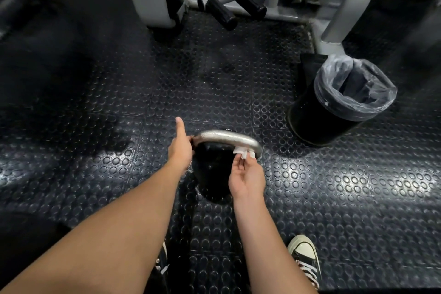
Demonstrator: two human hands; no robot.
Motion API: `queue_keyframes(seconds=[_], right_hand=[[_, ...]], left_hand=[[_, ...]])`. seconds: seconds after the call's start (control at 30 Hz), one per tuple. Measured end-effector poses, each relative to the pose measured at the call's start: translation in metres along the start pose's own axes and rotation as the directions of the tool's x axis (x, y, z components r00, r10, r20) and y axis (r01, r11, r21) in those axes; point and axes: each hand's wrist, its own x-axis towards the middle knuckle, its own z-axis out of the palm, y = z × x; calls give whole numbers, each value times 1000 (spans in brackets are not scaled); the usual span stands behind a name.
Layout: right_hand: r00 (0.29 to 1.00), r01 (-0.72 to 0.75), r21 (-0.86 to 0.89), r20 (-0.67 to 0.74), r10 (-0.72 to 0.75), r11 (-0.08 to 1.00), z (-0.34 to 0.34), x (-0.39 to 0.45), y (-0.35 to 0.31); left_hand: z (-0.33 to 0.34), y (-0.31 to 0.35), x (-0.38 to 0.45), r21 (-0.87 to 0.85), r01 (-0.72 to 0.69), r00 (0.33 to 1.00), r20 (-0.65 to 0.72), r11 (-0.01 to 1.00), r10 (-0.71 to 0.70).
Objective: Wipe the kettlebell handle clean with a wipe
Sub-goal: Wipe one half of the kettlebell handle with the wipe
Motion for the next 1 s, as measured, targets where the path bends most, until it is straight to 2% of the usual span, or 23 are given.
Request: queue_keyframes(seconds=[0.37, 0.43, 0.5, 0.53, 0.57, 0.63, 0.7, 0.77, 0.8, 0.83, 0.9, 1.0], right_hand=[[998, 20, -58, -58, -23, 998, 9, -9, -4], [990, 89, -104, -104, -100, 991, 9, -14, -6], [958, 228, -227, -122, -260, 947, 10, -17, -3], [926, 320, -329, -91, -367, 888, 10, -18, -1], [877, 417, -460, -25, -480, 784, 10, -19, 1], [750, 564, -693, 201, -630, 450, 8, -22, 4], [630, 649, -755, 464, -622, 93, 8, -22, 2], [492, 695, -675, 697, -522, -247, 12, -17, -1], [442, 694, -614, 776, -450, -376, 15, -14, -1], [422, 678, -568, 821, -385, -467, 19, -11, -2], [463, 623, -545, 835, -296, -561, 33, -7, -6], [615, 474, -561, 763, -201, -679, 55, -1, -21]], left_hand=[[2, 2, -3, 10, -6, 1000, 2, 1000, 6], [1, 1, -2, 9, 5, 1000, -4, 1000, -5], [2, 1, -2, 33, 11, 1000, 9, 999, -11], [2, 1, -2, 35, 11, 1000, 12, 999, -11], [2, 1, -1, 33, 12, 1000, 9, 999, -12], [1, -1, 1, 32, 18, 1000, -10, 999, -18], [1, -1, 0, 26, 32, 999, -19, 999, -32], [1, 3, -6, 33, 36, 999, -32, 999, -35], [1, 5, -9, 44, 33, 999, -37, 998, -31], [1, 7, -13, 54, 30, 999, -36, 998, -28], [0, 10, -18, 65, 19, 1000, -25, 998, -17], [-1, 13, -24, 82, 17, 1000, -15, 997, -16]])
